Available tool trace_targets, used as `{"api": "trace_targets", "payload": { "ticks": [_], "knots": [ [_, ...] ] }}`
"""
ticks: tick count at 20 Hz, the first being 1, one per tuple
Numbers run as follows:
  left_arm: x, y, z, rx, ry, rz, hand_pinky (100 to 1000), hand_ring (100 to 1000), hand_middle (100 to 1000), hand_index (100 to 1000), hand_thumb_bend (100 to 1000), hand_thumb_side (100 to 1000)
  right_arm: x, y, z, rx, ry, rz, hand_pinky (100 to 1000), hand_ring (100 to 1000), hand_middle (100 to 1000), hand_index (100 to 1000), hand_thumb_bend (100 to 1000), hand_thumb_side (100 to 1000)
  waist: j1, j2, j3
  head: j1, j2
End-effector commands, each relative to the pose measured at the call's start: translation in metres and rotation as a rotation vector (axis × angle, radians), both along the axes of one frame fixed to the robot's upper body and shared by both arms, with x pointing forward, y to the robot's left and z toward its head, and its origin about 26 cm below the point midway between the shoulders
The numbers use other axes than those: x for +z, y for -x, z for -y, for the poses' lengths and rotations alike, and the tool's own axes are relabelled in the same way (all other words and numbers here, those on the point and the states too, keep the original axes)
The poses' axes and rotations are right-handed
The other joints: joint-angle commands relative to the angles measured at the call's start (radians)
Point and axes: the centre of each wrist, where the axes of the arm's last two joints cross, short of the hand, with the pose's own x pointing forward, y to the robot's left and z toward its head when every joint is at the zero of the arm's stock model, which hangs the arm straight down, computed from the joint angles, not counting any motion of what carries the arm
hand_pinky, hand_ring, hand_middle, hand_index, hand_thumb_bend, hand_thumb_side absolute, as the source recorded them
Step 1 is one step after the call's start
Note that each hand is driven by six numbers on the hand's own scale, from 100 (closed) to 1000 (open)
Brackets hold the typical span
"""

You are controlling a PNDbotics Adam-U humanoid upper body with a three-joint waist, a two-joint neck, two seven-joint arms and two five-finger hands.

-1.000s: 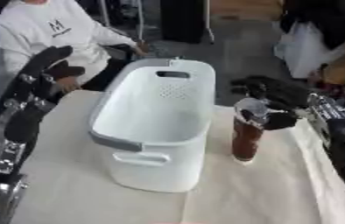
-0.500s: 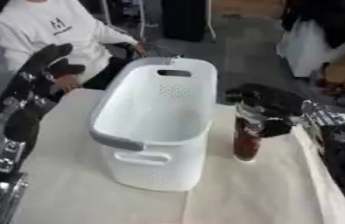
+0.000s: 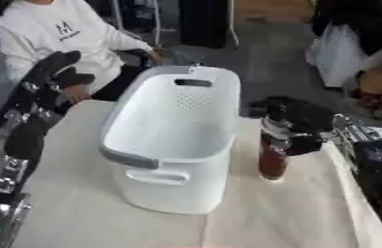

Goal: Pick up objects on the table and place them in the box.

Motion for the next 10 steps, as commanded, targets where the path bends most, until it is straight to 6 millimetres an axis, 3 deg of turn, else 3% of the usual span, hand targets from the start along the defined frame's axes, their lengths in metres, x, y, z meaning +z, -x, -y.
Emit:
{"api": "trace_targets", "payload": {
  "ticks": [1,10],
  "knots": [
    [0.008,0.0015,0.001,-0.009,-0.012,0.027,1000,778,927,1000,454,1000,0.0116,-0.0011,0.0059,-0.005,-0.008,0.03,1000,965,1000,1000,116,1000,0.003,-0.011,0.0,0.007,-0.012],
    [0.008,0.0014,0.0009,-0.009,-0.012,0.027,1000,778,927,1000,453,1000,0.0121,-0.0011,0.0125,-0.041,-0.024,0.031,1000,965,1000,1000,117,1000,0.002,-0.011,-0.001,0.01,-0.012]
  ]
}}
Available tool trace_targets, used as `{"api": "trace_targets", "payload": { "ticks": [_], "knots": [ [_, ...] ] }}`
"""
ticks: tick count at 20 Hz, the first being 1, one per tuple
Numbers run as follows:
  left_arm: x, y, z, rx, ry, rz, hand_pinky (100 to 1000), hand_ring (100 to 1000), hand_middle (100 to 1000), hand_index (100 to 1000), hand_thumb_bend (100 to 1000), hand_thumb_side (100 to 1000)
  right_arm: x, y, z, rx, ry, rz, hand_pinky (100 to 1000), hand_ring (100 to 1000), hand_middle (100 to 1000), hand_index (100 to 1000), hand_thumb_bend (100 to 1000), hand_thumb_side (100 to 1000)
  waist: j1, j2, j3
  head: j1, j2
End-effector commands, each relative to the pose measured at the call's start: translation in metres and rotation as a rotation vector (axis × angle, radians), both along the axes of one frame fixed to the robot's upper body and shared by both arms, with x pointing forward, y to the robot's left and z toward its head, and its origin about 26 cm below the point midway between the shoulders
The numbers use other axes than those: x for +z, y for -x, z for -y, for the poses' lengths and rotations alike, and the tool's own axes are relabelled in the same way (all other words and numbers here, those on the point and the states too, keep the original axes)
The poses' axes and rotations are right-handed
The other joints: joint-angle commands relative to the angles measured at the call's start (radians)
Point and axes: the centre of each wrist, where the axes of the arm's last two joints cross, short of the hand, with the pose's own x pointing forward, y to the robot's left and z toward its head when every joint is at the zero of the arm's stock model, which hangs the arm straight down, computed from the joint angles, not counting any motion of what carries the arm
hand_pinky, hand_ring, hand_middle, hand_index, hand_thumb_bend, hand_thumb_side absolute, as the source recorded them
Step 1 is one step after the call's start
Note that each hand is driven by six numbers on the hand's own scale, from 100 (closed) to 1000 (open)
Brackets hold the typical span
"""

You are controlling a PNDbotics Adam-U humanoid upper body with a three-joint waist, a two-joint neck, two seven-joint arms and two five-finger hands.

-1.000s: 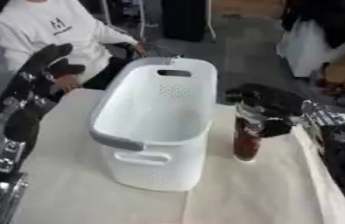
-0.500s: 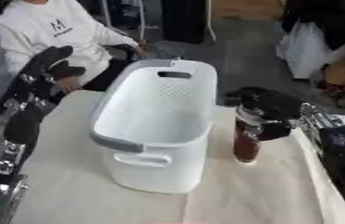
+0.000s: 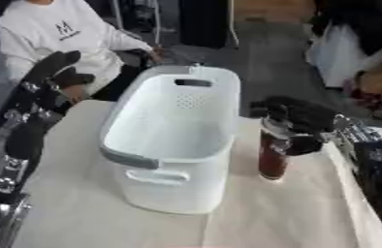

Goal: Pick up objects on the table and place them in the box.

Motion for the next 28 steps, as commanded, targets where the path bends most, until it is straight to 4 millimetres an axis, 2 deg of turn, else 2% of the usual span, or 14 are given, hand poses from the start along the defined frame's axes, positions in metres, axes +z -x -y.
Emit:
{"api": "trace_targets", "payload": {
  "ticks": [1,22,28],
  "knots": [
    [0.008,0.001,0.001,-0.009,-0.012,0.027,1000,778,927,1000,453,1000,0.015,-0.001,0.009,-0.023,-0.009,0.034,1000,967,1000,1000,117,1000,0.002,-0.01,-0.001,0.01,-0.012],
    [0.009,0.001,0.001,-0.009,-0.012,0.029,1000,778,927,1000,453,1000,0.005,0.0,0.009,-0.021,0.016,0.01,1000,957,1000,1000,119,1000,0.003,-0.008,-0.002,0.012,-0.013],
    [0.009,0.001,0.001,-0.01,-0.012,0.03,1000,779,927,1000,452,1000,0.002,0.0,0.007,-0.008,0.026,-0.013,931,942,1000,1000,125,1000,0.003,-0.008,-0.001,0.013,-0.013]
  ]
}}
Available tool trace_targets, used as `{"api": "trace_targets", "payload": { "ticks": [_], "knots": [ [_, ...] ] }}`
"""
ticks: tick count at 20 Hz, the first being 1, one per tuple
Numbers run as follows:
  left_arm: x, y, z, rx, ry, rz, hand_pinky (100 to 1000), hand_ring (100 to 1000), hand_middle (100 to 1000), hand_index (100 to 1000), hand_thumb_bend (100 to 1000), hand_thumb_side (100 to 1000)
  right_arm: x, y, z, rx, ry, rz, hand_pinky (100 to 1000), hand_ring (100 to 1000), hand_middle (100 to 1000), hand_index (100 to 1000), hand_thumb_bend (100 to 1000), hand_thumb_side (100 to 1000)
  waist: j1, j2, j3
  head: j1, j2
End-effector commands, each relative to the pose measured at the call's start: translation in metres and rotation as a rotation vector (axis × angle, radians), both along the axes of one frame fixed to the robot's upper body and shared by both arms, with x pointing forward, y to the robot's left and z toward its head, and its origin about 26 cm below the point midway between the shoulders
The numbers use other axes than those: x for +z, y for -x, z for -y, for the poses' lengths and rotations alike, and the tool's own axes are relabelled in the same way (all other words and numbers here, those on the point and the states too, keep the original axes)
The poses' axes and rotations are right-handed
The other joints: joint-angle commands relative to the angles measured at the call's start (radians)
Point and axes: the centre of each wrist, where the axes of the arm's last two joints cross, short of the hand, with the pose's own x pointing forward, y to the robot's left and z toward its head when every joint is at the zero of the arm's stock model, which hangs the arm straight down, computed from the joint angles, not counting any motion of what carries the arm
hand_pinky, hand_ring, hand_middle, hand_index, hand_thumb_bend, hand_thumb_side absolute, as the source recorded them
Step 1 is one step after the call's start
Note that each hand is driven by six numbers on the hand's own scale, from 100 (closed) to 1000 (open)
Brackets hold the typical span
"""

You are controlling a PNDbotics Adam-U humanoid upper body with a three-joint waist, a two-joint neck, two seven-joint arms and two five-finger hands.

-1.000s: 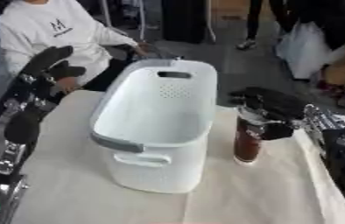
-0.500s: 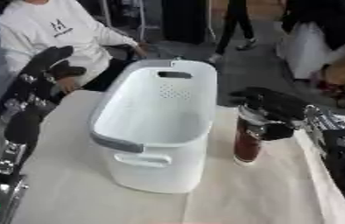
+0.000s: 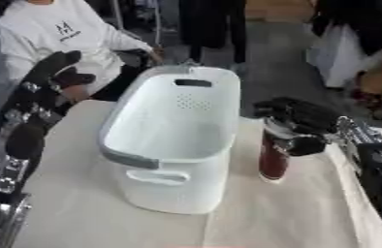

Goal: Pick up objects on the table and place them in the box.

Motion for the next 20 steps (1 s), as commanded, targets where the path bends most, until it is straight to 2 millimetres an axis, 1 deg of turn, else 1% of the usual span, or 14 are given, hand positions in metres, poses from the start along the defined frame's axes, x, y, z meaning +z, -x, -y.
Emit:
{"api": "trace_targets", "payload": {
  "ticks": [1,2,3,9,12,17,18,20],
  "knots": [
    [0.0088,0.0012,0.0011,-0.01,-0.012,0.03,1000,779,927,1000,451,1000,0.0031,-0.0004,0.0034,0.003,0.008,-0.003,904,940,1000,1000,154,1000,0.003,-0.009,0.0,0.012,-0.013],
    [0.0088,0.0012,0.0011,-0.01,-0.012,0.03,1000,779,927,1000,452,1000,0.0022,-0.0003,0.0032,0.003,0.009,-0.007,901,940,1000,1000,155,1000,0.003,-0.009,0.0,0.012,-0.013],
    [0.0088,0.0012,0.0011,-0.01,-0.012,0.03,1000,779,927,1000,452,1000,0.0014,-0.0002,0.0031,0.003,0.011,-0.011,869,937,1000,1000,179,1000,0.003,-0.009,0.0,0.012,-0.013],
    [0.0089,0.0011,0.0011,-0.011,-0.012,0.031,1000,779,927,1000,451,1000,-0.001,0.0001,0.0028,-0.007,0.027,-0.033,800,925,1000,1000,245,1000,0.003,-0.009,0.0,0.013,-0.013],
    [0.009,0.0011,0.0012,-0.011,-0.012,0.031,1000,779,927,1000,451,1000,-0.0022,0.0003,0.0023,-0.011,0.033,-0.042,752,914,1000,1000,253,1000,0.003,-0.009,0.0,0.014,-0.013],
    [0.0089,0.0011,0.0012,-0.011,-0.012,0.031,1000,779,927,1000,452,1000,-0.0036,0.0006,0.0014,-0.016,0.032,-0.051,600,869,990,1000,264,1000,0.003,-0.009,0.0,0.014,-0.013],
    [0.0089,0.0011,0.0012,-0.011,-0.012,0.031,1000,779,927,1000,451,1000,-0.0037,0.0006,0.0013,-0.016,0.032,-0.051,549,848,977,1000,271,1000,0.002,-0.009,0.0,0.014,-0.013],
    [0.0089,0.0011,0.0013,-0.011,-0.012,0.031,1000,779,927,1000,452,1000,-0.004,0.0008,0.0012,-0.017,0.034,-0.053,495,809,950,1000,273,1000,0.002,-0.008,0.0,0.015,-0.012]
  ]
}}
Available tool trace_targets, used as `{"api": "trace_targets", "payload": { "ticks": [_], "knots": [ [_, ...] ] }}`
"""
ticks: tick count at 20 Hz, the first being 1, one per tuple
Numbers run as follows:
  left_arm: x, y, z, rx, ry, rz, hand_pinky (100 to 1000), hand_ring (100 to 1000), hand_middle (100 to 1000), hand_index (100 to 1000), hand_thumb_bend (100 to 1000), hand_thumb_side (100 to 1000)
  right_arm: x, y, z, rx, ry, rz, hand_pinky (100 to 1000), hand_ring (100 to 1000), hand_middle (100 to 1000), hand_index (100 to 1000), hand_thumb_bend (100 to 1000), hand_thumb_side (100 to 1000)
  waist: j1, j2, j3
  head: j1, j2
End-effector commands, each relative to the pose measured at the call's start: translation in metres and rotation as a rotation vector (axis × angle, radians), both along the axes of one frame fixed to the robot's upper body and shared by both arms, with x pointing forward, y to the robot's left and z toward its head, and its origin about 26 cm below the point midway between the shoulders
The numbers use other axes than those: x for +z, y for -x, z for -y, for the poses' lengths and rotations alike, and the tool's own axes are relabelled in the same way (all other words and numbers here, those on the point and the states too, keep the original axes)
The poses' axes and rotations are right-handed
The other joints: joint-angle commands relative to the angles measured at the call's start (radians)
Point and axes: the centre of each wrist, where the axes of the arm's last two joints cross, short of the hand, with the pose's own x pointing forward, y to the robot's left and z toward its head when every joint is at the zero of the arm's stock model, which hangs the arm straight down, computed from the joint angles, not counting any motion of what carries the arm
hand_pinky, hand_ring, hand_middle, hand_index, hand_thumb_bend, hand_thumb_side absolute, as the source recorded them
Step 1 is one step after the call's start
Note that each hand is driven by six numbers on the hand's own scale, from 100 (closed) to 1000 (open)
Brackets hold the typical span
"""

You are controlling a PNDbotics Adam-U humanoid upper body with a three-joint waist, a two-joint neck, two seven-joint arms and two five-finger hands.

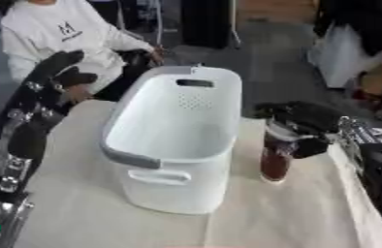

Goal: Pick up objects on the table and place them in the box.

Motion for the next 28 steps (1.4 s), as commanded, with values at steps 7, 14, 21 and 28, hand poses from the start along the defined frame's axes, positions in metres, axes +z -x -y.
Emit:
{"api": "trace_targets", "payload": {
  "ticks": [7,14,21,28],
  "knots": [
    [0.0088,0.0011,0.0014,-0.011,-0.012,0.029,1000,779,927,1000,453,1000,-0.0045,0.0009,0.0005,-0.001,0.018,-0.02,337,716,873,939,280,970,0.002,-0.008,0.001,0.009,-0.012],
    [0.009,0.001,0.0015,-0.012,-0.011,0.03,1000,778,927,1000,453,1000,-0.0057,0.0014,-0.0007,-0.001,0.015,-0.015,100,592,781,799,251,799,0.002,-0.007,0.001,0.01,-0.012],
    [0.0093,0.001,0.0015,-0.011,-0.012,0.031,1000,778,927,1000,452,1000,-0.0084,0.0023,-0.0013,-0.001,-0.003,0.003,100,500,699,715,259,689,0.002,-0.007,0.001,0.01,-0.012],
    [0.0092,0.001,0.0014,-0.011,-0.012,0.031,1000,778,927,1000,453,1000,-0.0117,0.0034,-0.0004,0.002,-0.026,0.023,100,311,509,531,256,511,0.002,-0.007,-0.001,0.01,-0.013]
  ]
}}
